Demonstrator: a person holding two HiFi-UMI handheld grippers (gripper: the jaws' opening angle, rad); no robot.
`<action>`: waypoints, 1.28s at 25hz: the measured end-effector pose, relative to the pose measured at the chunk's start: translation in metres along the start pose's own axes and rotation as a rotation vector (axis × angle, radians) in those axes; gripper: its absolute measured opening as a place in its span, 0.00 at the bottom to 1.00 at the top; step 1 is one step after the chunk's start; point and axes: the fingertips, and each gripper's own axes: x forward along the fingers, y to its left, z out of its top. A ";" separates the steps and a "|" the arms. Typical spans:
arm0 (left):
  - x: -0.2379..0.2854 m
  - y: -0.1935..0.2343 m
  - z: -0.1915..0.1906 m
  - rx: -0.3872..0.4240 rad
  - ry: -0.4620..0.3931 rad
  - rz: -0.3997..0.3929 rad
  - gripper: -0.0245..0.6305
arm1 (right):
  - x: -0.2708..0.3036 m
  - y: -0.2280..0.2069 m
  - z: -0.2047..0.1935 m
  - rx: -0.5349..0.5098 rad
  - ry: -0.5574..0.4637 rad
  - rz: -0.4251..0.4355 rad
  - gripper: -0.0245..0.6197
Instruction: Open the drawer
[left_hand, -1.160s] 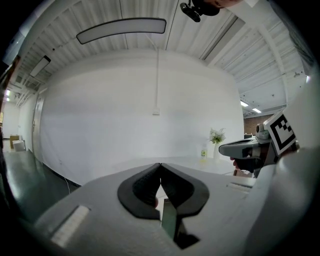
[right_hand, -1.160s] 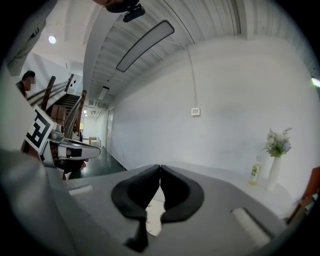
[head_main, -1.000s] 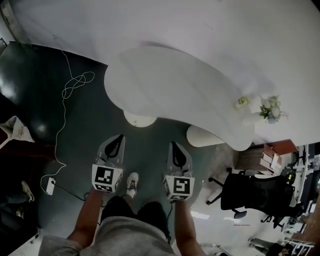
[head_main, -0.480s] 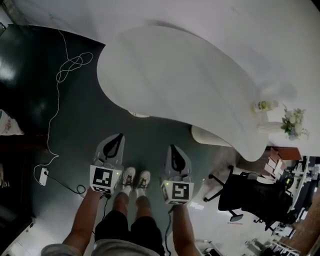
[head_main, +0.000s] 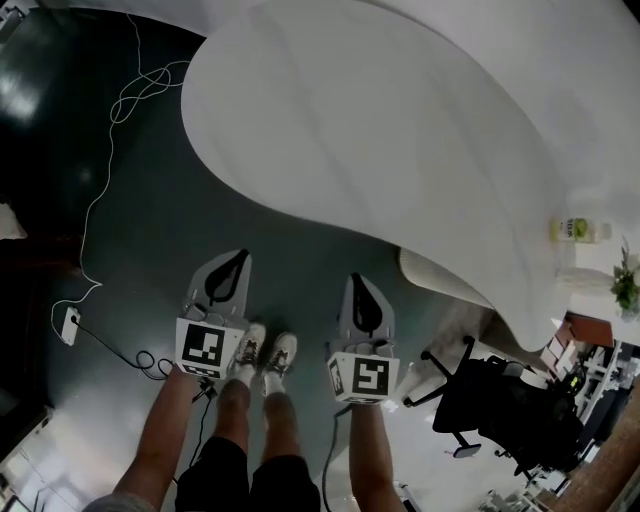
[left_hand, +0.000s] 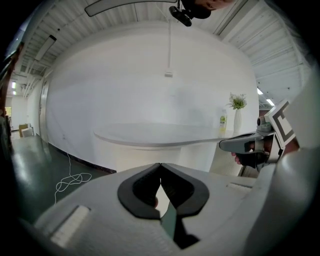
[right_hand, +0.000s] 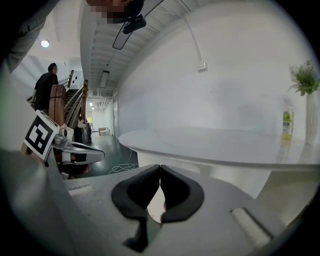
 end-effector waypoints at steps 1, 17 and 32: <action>0.005 -0.001 -0.008 0.000 0.000 0.004 0.05 | 0.005 -0.002 -0.010 0.002 0.002 0.002 0.05; 0.060 0.004 -0.149 -0.003 0.012 0.047 0.05 | 0.062 -0.009 -0.159 0.016 0.013 0.027 0.05; 0.119 0.001 -0.238 -0.005 0.031 0.016 0.05 | 0.102 -0.015 -0.238 0.012 0.011 0.027 0.05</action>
